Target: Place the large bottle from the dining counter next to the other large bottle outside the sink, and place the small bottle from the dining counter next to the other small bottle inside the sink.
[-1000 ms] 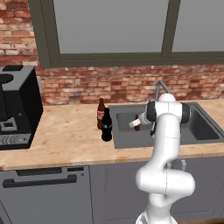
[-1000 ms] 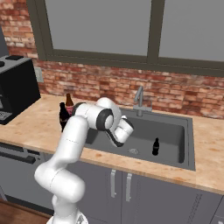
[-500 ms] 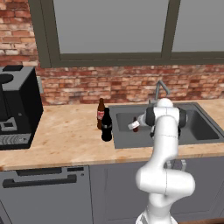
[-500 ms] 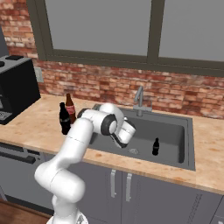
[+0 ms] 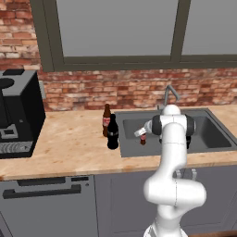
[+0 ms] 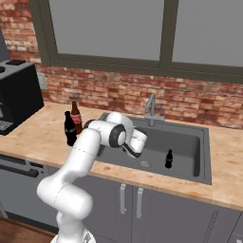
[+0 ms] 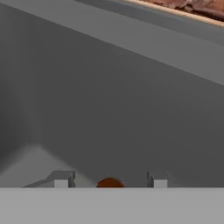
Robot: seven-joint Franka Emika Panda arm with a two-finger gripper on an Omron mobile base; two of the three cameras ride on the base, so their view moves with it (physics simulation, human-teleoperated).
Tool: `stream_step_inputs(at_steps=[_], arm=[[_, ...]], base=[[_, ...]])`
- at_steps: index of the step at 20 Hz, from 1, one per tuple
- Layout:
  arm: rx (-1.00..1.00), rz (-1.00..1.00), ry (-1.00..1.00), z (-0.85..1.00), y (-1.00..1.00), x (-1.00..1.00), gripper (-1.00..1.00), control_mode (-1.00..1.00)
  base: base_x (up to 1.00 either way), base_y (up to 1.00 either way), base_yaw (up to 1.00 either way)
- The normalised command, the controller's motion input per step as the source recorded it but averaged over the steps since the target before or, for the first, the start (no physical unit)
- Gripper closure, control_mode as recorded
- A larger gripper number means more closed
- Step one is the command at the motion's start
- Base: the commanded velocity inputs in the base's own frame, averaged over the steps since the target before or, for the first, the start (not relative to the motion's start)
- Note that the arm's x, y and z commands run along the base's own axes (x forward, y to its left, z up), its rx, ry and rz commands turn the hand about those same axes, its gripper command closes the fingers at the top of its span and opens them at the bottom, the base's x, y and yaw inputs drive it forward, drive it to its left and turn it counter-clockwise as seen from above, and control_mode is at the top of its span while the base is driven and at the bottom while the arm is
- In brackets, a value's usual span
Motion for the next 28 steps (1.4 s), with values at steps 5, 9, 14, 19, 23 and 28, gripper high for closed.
stream_step_inputs(at_steps=[5,9,14,19,23,28], arm=[[-0.03,0.04,0.0,-0.11,-0.2,0.14,-1.0,-1.0],[-0.02,0.04,0.0,0.18,-0.27,0.02,-1.0,-1.0],[-0.03,0.03,0.0,0.53,-0.09,0.0,-1.0,-1.0],[-0.01,0.02,0.0,0.66,0.0,0.0,-1.0,-1.0],[0.0,0.02,0.0,0.37,0.13,0.0,-1.0,-1.0],[0.0,0.02,0.0,0.05,0.33,0.0,-1.0,-1.0]], base=[[0.0,0.0,0.0],[0.0,0.0,0.0],[0.0,0.0,0.0],[0.0,0.0,0.0],[0.0,0.0,0.0],[0.0,0.0,0.0]])
